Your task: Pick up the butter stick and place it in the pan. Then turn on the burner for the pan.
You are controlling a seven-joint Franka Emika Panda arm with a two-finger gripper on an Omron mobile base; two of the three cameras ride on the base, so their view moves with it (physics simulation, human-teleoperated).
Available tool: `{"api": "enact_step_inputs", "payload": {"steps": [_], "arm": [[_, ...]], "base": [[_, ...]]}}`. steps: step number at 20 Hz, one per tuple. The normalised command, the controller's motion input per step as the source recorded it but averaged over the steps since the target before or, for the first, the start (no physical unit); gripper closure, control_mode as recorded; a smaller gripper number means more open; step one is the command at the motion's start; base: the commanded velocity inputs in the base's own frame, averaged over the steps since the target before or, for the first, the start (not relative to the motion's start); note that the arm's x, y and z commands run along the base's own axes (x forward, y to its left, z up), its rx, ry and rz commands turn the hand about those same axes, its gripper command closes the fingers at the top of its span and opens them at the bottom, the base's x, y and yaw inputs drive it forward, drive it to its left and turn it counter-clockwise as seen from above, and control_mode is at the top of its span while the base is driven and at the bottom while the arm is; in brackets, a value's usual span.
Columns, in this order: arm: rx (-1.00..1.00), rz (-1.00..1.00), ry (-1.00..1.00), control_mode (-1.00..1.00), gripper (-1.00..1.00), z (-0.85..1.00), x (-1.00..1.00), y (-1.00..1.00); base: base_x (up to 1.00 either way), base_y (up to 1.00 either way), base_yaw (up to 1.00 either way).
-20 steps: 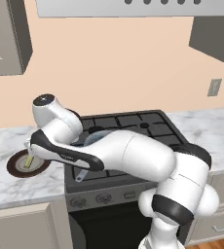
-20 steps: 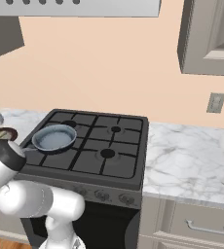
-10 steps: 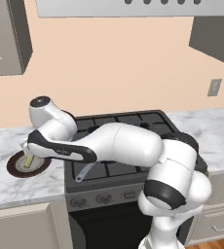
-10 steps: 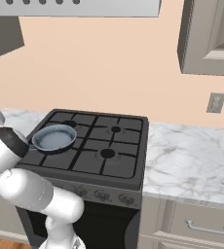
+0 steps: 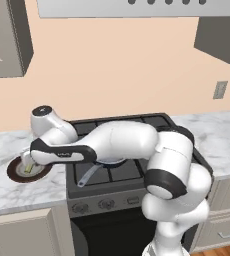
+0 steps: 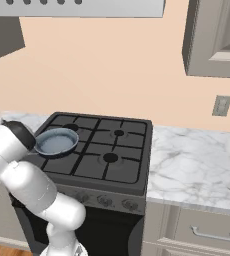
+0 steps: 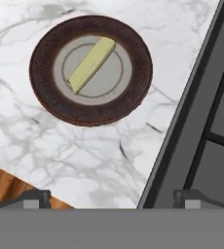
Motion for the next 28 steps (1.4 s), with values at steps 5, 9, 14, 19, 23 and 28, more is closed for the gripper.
{"api": "enact_step_inputs", "payload": {"steps": [5, 9, 14, 19, 23, 28], "arm": [[0.0, 0.0, 0.04, -1.0, -1.0, -0.25, 0.25, 0.35], [0.0, -0.08, 0.06, -1.0, -1.0, -0.11, 0.36, 0.12], [0.0, -0.21, 0.1, -1.0, -1.0, 0.0, 0.41, 0.42], [0.0, -0.21, 0.13, -1.0, -1.0, 0.0, 0.37, 0.52], [-0.07, -0.11, 0.17, -1.0, -1.0, 0.06, 0.38, 0.36], [-0.12, -0.09, 0.25, -1.0, -1.0, 0.05, 0.31, 0.24]], "base": [[0.0, 0.0, 0.0], [0.0, 0.0, 0.0], [0.0, 0.0, 0.0], [0.0, 0.0, 0.0], [0.0, 0.0, 0.0], [0.0, 0.0, 0.0]]}}
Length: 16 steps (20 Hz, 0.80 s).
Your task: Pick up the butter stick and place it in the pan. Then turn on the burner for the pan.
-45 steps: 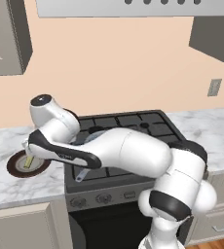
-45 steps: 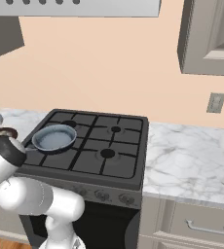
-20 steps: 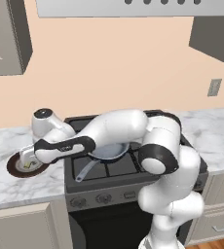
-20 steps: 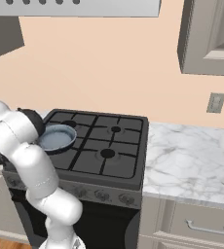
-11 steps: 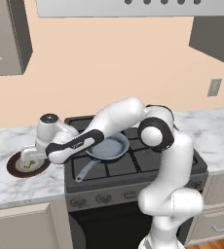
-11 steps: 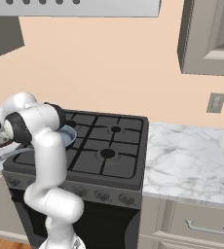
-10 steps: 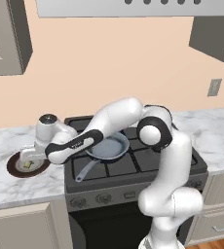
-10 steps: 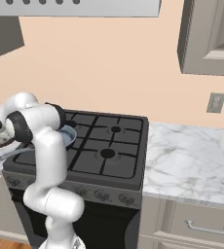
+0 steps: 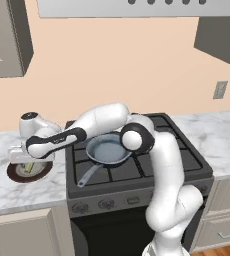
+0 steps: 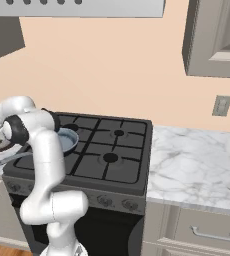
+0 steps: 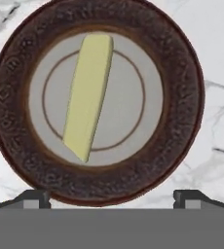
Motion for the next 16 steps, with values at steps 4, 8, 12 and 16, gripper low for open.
{"api": "enact_step_inputs", "payload": {"steps": [4, 8, 12, 16], "arm": [[-0.1, -0.05, 0.15, -1.0, -1.0, -0.19, 0.14, 0.02], [-0.08, -0.02, 0.08, -1.0, -1.0, -0.3, 0.11, 0.0], [-0.05, 0.0, 0.02, -1.0, -1.0, -0.37, 0.02, 0.0], [0.0, 0.01, -0.02, -1.0, -1.0, -0.08, 0.01, -0.04]], "base": [[0.0, 0.0, 0.0], [0.0, 0.0, 0.0], [0.0, 0.0, 0.0], [0.0, 0.0, 0.0]]}}
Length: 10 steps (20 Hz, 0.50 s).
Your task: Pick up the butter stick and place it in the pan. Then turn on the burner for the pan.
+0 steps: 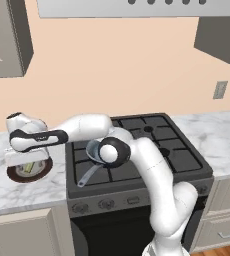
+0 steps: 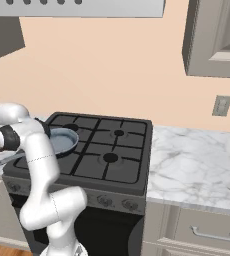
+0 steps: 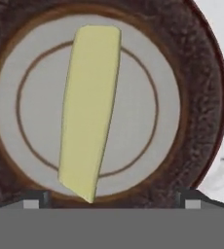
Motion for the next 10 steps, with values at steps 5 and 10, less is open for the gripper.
{"api": "enact_step_inputs", "payload": {"steps": [5, 10], "arm": [[0.0, 0.04, -0.08, -1.0, -1.0, -0.05, 0.08, 0.0], [0.01, 0.07, -0.15, -1.0, -1.0, -0.27, 0.06, -0.05]], "base": [[0.0, 0.0, 0.0], [0.0, 0.0, 0.0]]}}
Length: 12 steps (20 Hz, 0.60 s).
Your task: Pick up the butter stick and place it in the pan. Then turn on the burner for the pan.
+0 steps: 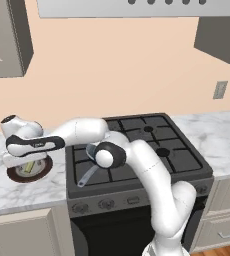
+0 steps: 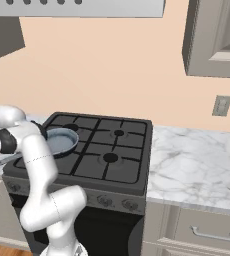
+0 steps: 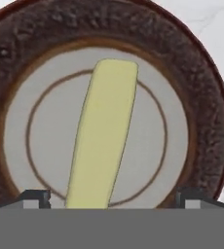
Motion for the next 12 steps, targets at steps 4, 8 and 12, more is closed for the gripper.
{"api": "enact_step_inputs", "payload": {"steps": [4, 8, 12], "arm": [[0.08, 0.09, -0.17, -1.0, -1.0, -0.28, 0.09, -0.1], [0.11, 0.08, -0.09, -1.0, -1.0, -0.19, 0.2, -0.06], [0.11, 0.04, -0.04, -1.0, -1.0, -0.29, 0.19, -0.02]], "base": [[0.0, 0.0, 0.0], [0.0, 0.0, 0.0], [0.0, 0.0, 0.0]]}}
